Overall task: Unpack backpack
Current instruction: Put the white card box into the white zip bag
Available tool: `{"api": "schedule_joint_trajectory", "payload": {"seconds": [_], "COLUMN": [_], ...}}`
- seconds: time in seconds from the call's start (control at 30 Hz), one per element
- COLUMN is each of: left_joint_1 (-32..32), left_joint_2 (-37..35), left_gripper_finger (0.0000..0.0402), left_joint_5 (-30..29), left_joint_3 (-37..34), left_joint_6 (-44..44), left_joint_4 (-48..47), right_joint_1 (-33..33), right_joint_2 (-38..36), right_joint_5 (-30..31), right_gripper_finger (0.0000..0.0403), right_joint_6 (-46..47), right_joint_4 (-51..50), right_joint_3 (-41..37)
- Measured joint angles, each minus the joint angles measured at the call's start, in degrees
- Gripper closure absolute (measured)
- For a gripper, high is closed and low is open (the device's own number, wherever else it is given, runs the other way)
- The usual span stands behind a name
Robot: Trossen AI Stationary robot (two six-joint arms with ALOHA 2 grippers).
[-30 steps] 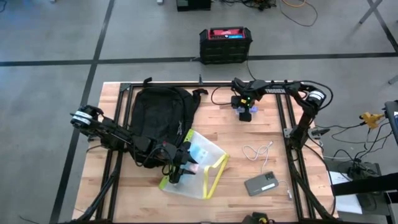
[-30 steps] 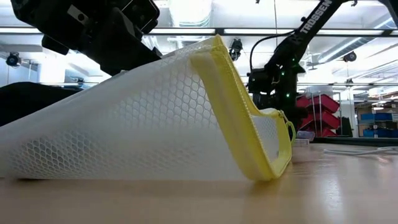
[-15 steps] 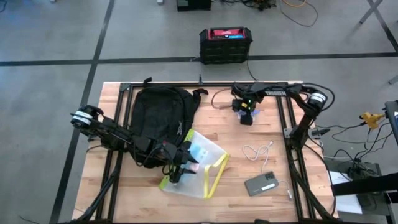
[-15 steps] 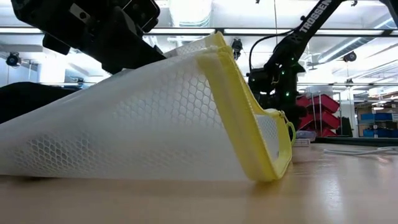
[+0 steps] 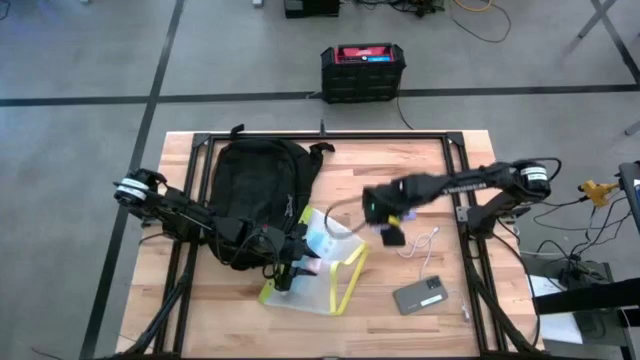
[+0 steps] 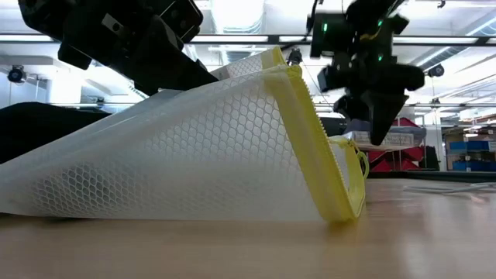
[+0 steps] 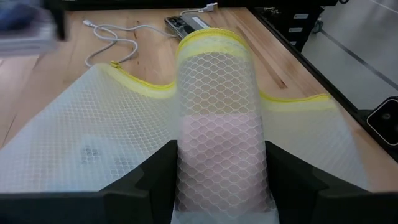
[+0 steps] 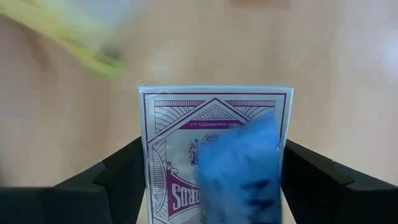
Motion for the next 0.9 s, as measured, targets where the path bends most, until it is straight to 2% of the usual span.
{"api": "schedule_joint_trajectory", "payload": {"seconds": [0.17,0.47,0.7,0.9], "left_joint_1": [0.1,1.2,1.4,1.5], "left_joint_2": [0.0,0.0,0.0,-0.1], "left_gripper_finger": [0.0224,0.0222,0.0222,0.0221], "left_joint_5": [0.0,0.0,-1.5,-1.3], "left_joint_3": [0.0,0.0,-0.1,-0.1], "left_joint_6": [-0.1,-1.3,-0.6,1.7], "left_joint_4": [-0.3,-2.5,0.8,5.1], "right_joint_1": [9.5,18.6,23.1,23.5], "right_joint_2": [2.4,4.4,5.8,13.6], "right_joint_5": [0.1,0.1,0.0,1.5], "right_gripper_finger": [0.0122,0.0122,0.0122,0.0122], "right_joint_6": [6.4,15.6,17.2,12.1], "right_joint_4": [7.4,8.7,16.1,21.2], "right_joint_3": [0.0,5.0,6.1,6.6]}}
